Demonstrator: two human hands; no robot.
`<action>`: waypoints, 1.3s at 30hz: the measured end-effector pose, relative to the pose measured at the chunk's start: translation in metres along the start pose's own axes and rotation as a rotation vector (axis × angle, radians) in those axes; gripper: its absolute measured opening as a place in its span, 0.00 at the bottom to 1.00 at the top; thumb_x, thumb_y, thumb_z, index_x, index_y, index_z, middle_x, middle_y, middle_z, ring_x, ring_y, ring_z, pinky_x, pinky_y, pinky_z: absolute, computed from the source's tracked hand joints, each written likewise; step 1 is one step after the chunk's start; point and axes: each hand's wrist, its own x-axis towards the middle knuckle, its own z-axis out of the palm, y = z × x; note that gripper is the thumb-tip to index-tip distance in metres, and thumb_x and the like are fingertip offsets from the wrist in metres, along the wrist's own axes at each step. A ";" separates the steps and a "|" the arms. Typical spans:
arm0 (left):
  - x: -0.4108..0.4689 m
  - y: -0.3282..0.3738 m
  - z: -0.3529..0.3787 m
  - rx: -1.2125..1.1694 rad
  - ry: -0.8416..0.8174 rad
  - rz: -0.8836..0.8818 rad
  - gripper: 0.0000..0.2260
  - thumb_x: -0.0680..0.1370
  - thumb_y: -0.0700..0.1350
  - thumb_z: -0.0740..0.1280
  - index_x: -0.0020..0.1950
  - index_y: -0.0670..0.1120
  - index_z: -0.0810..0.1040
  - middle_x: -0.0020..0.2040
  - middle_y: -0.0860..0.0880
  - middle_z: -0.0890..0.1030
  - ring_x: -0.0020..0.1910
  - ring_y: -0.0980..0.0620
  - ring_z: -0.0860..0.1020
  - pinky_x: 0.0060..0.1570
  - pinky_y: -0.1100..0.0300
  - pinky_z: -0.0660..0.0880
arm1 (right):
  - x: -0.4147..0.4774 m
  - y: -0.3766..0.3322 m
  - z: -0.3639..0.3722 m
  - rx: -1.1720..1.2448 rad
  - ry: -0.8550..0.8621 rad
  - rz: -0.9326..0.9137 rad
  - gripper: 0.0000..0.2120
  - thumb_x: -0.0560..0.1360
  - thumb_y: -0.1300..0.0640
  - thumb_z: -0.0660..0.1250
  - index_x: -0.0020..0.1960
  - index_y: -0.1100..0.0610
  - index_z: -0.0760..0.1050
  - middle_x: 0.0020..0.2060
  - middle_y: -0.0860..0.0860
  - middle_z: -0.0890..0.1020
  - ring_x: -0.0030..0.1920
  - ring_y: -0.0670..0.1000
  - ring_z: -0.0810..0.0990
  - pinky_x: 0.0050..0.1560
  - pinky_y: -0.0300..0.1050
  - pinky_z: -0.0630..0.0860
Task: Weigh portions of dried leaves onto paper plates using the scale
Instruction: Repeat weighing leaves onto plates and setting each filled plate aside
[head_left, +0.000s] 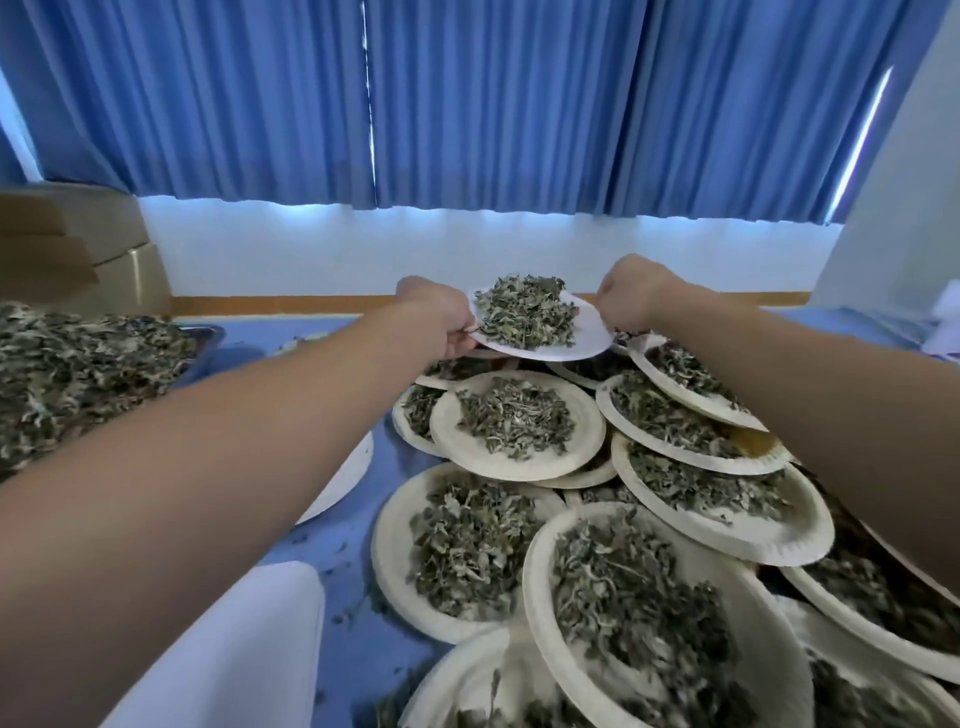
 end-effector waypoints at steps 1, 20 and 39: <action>0.003 -0.002 0.004 0.008 -0.009 -0.014 0.09 0.78 0.30 0.68 0.39 0.36 0.73 0.32 0.42 0.76 0.20 0.51 0.73 0.21 0.63 0.75 | 0.003 0.003 0.005 -0.007 0.001 0.002 0.13 0.80 0.65 0.59 0.59 0.68 0.79 0.53 0.63 0.83 0.46 0.61 0.81 0.57 0.57 0.81; -0.020 -0.010 -0.058 0.269 -0.038 0.130 0.04 0.79 0.33 0.67 0.49 0.32 0.79 0.41 0.36 0.82 0.26 0.48 0.80 0.27 0.59 0.81 | -0.038 -0.054 0.013 0.098 0.183 -0.366 0.18 0.77 0.68 0.60 0.61 0.58 0.81 0.56 0.54 0.85 0.58 0.56 0.81 0.63 0.51 0.77; -0.087 -0.088 -0.231 1.076 -0.411 0.648 0.11 0.82 0.49 0.66 0.48 0.46 0.86 0.44 0.45 0.85 0.42 0.45 0.81 0.45 0.49 0.76 | -0.135 -0.196 0.079 -0.165 -0.345 -0.981 0.11 0.82 0.46 0.65 0.55 0.44 0.85 0.51 0.45 0.86 0.50 0.54 0.83 0.54 0.57 0.79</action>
